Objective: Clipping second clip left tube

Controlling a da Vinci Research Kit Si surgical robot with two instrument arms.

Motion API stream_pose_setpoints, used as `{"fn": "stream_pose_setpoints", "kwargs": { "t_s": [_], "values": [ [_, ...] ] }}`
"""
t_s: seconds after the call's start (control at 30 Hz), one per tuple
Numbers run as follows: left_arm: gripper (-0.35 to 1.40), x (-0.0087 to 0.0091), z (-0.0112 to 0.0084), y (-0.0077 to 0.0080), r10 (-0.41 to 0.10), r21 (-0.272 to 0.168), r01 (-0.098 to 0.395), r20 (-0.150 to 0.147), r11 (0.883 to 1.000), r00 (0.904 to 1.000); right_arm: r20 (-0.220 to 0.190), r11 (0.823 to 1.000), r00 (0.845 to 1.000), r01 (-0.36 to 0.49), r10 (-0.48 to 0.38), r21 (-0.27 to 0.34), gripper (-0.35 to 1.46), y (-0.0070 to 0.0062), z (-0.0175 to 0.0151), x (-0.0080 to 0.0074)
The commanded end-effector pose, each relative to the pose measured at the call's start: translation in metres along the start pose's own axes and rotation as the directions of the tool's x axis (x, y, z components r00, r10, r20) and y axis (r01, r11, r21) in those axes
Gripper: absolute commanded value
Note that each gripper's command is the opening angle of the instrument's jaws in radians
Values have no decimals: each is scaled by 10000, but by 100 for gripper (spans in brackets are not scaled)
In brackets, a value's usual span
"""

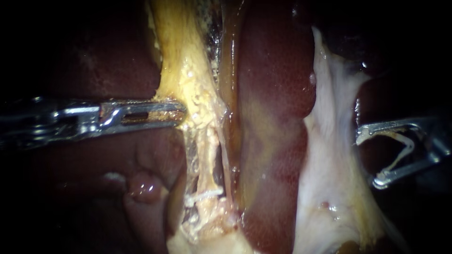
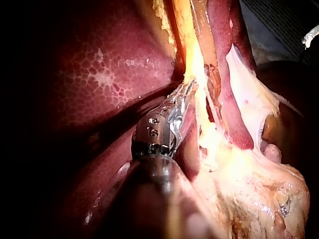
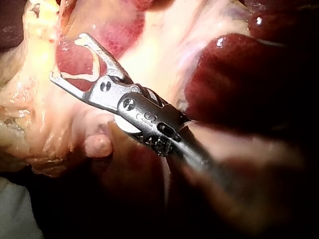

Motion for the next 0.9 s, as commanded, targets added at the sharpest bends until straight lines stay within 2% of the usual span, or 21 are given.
{"fn": "stream_pose_setpoints", "kwargs": {
  "t_s": [0.03,0.33,0.47,0.53,0.67,0.9],
  "values": [
    [-35,0,0,0,5,-1,-5,3,10000,10000,-3,10000,10000,1,-1,0,58,0,0,0],
    [-35,-1,-6,-4,-9,18,9,-15,10000,10000,-11,9999,9999,-102,103,17,58,-2,4,-1],
    [-35,-7,-25,-9,-44,49,45,-56,10000,10000,-119,9887,9894,-1441,1447,413,58,0,14,0],
    [-35,-9,-35,-11,-61,12,61,-42,10000,10000,-130,9840,9847,-1728,1735,426,58,2,20,1],
    [-35,-12,-56,-17,-93,-31,93,1,10000,10000,-112,9736,9748,-2221,2230,535,58,5,39,-1],
    [-35,-14,-71,-30,-211,-20,211,88,9998,9997,97,9586,9615,-2747,2748,749,58,13,103,-17]
  ]
}}
